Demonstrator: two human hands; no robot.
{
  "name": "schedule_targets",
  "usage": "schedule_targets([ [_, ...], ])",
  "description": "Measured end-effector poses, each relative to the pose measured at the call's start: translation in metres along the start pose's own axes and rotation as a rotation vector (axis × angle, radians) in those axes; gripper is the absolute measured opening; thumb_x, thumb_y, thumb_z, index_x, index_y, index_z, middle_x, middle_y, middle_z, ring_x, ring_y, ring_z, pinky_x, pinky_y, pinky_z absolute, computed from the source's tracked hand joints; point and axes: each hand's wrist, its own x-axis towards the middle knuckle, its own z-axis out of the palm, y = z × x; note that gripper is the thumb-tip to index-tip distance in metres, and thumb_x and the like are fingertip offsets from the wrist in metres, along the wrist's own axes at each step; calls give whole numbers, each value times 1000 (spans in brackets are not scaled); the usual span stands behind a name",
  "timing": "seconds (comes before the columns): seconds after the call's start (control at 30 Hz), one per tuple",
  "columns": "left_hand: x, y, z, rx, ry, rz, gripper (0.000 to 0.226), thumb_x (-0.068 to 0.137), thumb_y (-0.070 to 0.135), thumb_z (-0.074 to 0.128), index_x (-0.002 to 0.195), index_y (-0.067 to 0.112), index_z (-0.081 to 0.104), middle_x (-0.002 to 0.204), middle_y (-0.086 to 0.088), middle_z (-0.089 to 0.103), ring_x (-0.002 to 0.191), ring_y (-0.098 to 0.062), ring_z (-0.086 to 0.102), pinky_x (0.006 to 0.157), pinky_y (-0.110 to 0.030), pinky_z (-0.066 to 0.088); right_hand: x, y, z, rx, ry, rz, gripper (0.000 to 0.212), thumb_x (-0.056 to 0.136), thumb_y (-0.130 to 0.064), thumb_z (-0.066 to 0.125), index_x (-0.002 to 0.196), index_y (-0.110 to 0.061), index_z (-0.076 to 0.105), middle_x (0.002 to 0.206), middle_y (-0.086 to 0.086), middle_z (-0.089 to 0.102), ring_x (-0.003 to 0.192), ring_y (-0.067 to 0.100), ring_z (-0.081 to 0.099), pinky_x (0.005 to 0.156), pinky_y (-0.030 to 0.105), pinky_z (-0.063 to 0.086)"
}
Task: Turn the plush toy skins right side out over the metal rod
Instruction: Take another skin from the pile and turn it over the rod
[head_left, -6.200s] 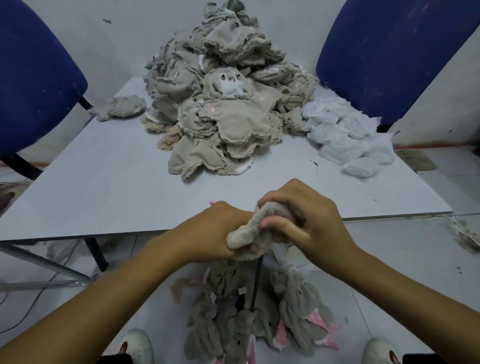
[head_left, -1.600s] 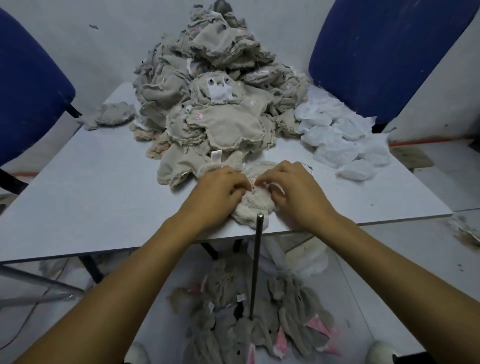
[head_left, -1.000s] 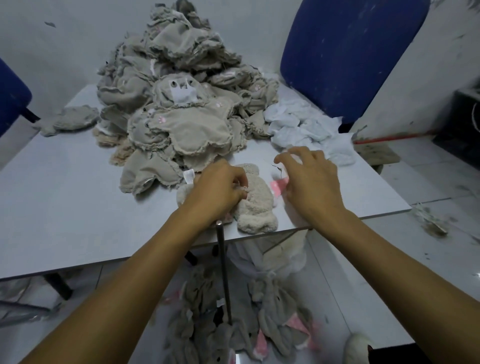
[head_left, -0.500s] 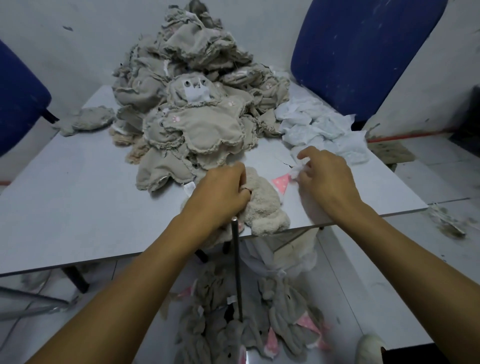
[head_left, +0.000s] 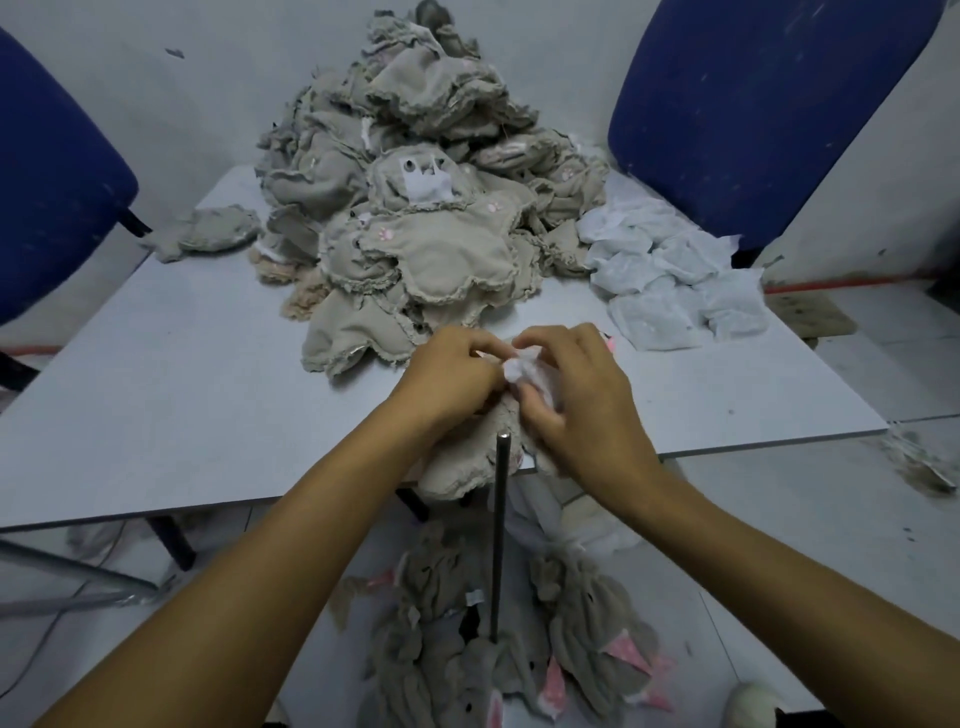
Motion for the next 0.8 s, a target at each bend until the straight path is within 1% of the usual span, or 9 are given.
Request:
schedule_targets([
  [0.07, 0, 0, 0, -147, -9, -45, 25, 78, -4, 65, 92, 15, 73, 59, -2, 60, 55, -17, 53, 56, -27, 44, -6, 3, 5, -2, 11, 29, 27, 87, -6, 70, 113, -7, 63, 104, 8, 58, 89, 4, 46, 75, 6, 36],
  [0.17, -2, 1, 0, -256, -23, -45, 24, 77, -8, 68, 92, 12, 69, 60, -2, 60, 53, -15, 52, 53, -25, 45, -9, 7, 6, -8, 63, 34, 18, 85, -9, 73, 101, -9, 66, 95, 3, 65, 84, 13, 57, 72, 15, 41],
  [0.27, -2, 2, 0, -271, -11, -29, 24, 79, -10, 64, 88, 12, 67, 62, -4, 60, 58, -19, 53, 57, -29, 46, -11, 10, 6, -33, 75, 11, 15, 84, -12, 76, 97, -11, 69, 90, 2, 68, 81, 18, 61, 69, 29, 46],
  [0.33, 0, 2, 0, -246, -9, -1, 25, 79, -11, 63, 86, 13, 66, 58, -2, 60, 54, -17, 52, 54, -27, 44, -11, 12, 6, -51, 77, -14, 15, 83, -11, 77, 97, -10, 72, 88, 3, 68, 77, 18, 60, 67, 33, 48],
  [0.4, 0, 3, 0, -199, -2, 28, 27, 78, -12, 62, 84, 14, 66, 55, -2, 59, 48, -13, 51, 48, -22, 42, -11, 13, 7, -66, 78, -43, 13, 83, -10, 77, 95, -9, 74, 84, 5, 66, 69, 15, 54, 61, 34, 48],
  [0.47, 2, 3, 0, -159, 11, 46, 28, 78, -11, 59, 82, 16, 65, 57, -5, 60, 46, -13, 50, 49, -24, 40, -11, 15, 8, -70, 65, -50, 9, 83, -10, 77, 91, -7, 74, 81, 5, 60, 66, 14, 49, 58, 34, 46],
  [0.57, 3, 2, 1, -125, 22, 78, 29, 78, -11, 57, 79, 18, 65, 55, -5, 60, 45, -13, 49, 51, -27, 40, -10, 19, 6, -61, 37, -73, 10, 85, -14, 77, 88, -5, 75, 79, 7, 57, 66, 16, 50, 56, 32, 44],
  [0.7, 2, 0, 2, -127, 31, 93, 29, 77, -10, 59, 78, 19, 66, 52, -2, 59, 45, -11, 49, 49, -25, 40, -12, 17, 8, -66, 53, -78, 13, 86, -17, 77, 85, -4, 75, 81, 5, 57, 69, 12, 49, 58, 28, 42],
  [0.8, 0, 0, 1, -122, 10, 120, 29, 79, -10, 58, 80, 18, 66, 58, -9, 62, 50, -17, 49, 52, -29, 40, -11, 18, 7, -64, 44, -96, 11, 84, -15, 78, 84, -4, 73, 82, 5, 60, 70, 14, 51, 60, 27, 41],
])
